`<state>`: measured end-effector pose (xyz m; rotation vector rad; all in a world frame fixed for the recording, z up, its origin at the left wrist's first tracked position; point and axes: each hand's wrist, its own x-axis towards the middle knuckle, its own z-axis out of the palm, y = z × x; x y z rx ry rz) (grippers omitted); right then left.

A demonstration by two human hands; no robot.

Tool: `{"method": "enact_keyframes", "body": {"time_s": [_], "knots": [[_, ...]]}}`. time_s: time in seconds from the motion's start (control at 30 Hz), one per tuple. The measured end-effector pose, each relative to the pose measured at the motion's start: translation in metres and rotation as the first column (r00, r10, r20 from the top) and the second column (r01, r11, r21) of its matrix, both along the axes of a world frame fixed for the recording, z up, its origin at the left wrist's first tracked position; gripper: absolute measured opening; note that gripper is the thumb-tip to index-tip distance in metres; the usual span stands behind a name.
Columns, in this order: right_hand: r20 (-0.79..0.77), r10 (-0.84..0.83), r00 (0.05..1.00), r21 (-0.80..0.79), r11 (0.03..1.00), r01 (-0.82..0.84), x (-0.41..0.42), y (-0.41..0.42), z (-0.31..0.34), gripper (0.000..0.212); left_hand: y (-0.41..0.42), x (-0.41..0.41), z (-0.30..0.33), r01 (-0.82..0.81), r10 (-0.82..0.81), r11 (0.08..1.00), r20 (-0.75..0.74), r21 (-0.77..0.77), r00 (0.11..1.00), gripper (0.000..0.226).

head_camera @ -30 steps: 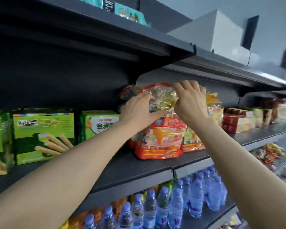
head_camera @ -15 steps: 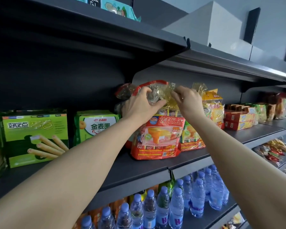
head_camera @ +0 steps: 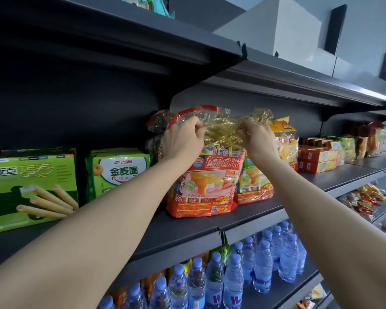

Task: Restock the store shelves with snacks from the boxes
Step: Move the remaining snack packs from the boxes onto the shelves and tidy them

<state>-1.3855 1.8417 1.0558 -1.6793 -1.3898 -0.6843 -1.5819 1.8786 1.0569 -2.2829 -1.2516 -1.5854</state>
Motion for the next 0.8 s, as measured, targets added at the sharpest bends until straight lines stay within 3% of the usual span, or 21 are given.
{"method": "enact_keyframes", "body": {"time_s": [0.2, 0.3, 0.4, 0.6, 0.8], "knots": [[0.104, -0.126, 0.987, 0.013, 0.992, 0.126, -0.01, 0.007, -0.005, 0.025, 0.01, -0.004, -0.009, 0.075, -0.075, 0.997, 0.009, -0.014, 0.997, 0.015], [0.151, -0.104, 0.983, 0.142, 0.986, 0.083, -0.011, 0.0, -0.011, 0.025, 0.006, -0.015, -0.018, 0.144, -0.144, 0.989, 0.008, 0.019, 0.989, 0.04], [0.061, -0.045, 0.997, 0.265, 0.964, 0.028, -0.015, -0.008, -0.032, 0.029, 0.001, -0.028, -0.042, 0.158, -0.158, 0.987, -0.072, -0.014, 0.985, 0.07], [-0.028, 0.116, 0.993, 0.181, 0.977, -0.109, -0.02, 0.009, -0.074, 0.029, 0.012, -0.036, -0.071, 0.151, -0.171, 0.983, -0.227, -0.103, 0.959, 0.119], [-0.049, 0.092, 0.995, 0.112, 0.99, -0.086, -0.022, 0.005, -0.07, 0.032, 0.012, -0.031, -0.071, 0.156, -0.174, 0.983, -0.228, -0.097, 0.958, 0.119]]}}
